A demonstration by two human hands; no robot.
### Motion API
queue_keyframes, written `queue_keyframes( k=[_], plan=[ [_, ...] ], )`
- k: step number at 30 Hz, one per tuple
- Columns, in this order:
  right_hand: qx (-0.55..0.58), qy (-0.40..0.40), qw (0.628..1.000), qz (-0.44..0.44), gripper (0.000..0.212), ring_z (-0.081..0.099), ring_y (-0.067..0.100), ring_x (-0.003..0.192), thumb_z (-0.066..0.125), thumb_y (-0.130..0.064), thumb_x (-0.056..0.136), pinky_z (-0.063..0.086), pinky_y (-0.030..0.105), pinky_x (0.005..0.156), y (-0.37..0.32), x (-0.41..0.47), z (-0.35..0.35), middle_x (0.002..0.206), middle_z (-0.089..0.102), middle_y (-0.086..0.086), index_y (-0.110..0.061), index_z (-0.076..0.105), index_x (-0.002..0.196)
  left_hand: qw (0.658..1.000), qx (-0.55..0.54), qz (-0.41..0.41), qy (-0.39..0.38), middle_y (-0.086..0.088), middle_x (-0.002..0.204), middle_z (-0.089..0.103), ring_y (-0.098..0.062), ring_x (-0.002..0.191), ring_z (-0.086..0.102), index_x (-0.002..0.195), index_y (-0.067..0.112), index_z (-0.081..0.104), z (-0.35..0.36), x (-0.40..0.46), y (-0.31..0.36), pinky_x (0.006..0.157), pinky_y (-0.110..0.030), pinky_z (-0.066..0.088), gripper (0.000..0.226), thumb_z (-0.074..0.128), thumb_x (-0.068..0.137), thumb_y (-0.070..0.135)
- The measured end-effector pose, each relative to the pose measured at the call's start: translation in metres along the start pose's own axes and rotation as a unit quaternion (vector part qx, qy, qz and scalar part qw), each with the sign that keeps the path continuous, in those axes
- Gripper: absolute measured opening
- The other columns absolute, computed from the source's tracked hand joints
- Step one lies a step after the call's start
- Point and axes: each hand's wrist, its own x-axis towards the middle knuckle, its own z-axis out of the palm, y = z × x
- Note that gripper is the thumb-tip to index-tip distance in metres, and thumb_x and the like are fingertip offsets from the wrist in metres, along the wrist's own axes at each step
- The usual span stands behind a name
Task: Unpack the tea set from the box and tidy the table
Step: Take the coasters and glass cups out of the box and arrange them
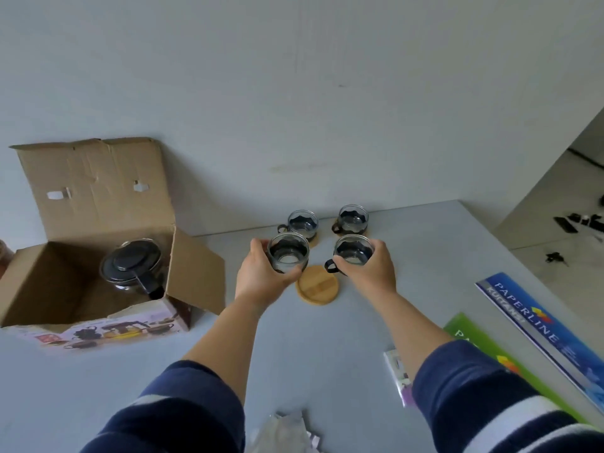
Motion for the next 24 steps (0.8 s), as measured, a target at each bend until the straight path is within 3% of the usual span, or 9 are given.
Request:
queue_keyframes(
  k=[9,16,20,24],
  plan=[
    [-0.040,0.018,0.998,0.039,0.078,0.052,0.027,0.115,0.081,-0.051,0.062,0.052,0.039,0.089,0.066,0.039,-0.011,0.120,0.059,0.000,-0.019,0.047,0.124,0.998,-0.008,-0.027,-0.064,0.009,0.104,0.058,-0.013,0.096,0.058,0.117,0.023,0.041,0.082,0.000,-0.018,0.080,-0.025,0.047,0.067,0.083,0.068,0.038],
    [-0.027,0.005,0.998,0.048,0.083,0.041,0.024,0.125,0.080,-0.049,0.067,0.046,0.038,0.094,0.080,0.040,-0.007,0.127,0.053,0.003,-0.017,0.041,0.133,0.996,0.029,-0.030,-0.080,0.009,0.106,0.058,-0.015,0.099,0.059,0.118,0.026,0.040,0.087,0.000,-0.022,0.087,-0.033,0.052,0.065,0.081,0.069,0.037],
    [-0.046,-0.028,0.997,0.058,0.091,0.036,0.027,0.130,0.080,-0.052,0.066,0.043,0.042,0.099,0.075,0.044,-0.013,0.136,0.047,0.007,-0.013,0.038,0.137,0.991,0.074,-0.031,-0.102,0.003,0.126,0.054,-0.021,0.119,0.052,0.131,0.025,0.034,0.085,0.001,-0.021,0.102,-0.041,0.044,0.076,0.076,0.071,0.046],
    [-0.163,-0.041,0.984,0.055,0.113,0.022,0.032,0.141,0.071,-0.068,0.064,0.028,0.047,0.114,0.059,0.041,-0.020,0.153,0.026,0.010,-0.014,0.020,0.149,0.985,0.114,-0.015,-0.130,0.006,0.156,0.027,-0.018,0.144,0.026,0.151,0.018,0.006,0.066,0.002,-0.014,0.116,-0.044,0.027,0.106,0.075,0.076,0.046]
  ],
)
